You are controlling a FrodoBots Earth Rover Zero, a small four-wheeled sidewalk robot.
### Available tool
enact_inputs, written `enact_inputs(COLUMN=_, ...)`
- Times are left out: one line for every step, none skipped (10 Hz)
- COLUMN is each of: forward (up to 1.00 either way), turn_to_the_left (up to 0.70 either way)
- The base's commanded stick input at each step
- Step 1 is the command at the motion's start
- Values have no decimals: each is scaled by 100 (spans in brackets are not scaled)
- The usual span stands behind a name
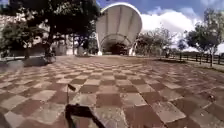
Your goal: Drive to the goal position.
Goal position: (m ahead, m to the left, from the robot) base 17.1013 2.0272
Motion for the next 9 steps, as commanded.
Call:
enact_inputs(forward=100, turn_to_the_left=0)
enact_inputs(forward=100, turn_to_the_left=0)
enact_inputs(forward=100, turn_to_the_left=0)
enact_inputs(forward=100, turn_to_the_left=0)
enact_inputs(forward=100, turn_to_the_left=0)
enact_inputs(forward=100, turn_to_the_left=0)
enact_inputs(forward=100, turn_to_the_left=0)
enact_inputs(forward=100, turn_to_the_left=0)
enact_inputs(forward=100, turn_to_the_left=0)
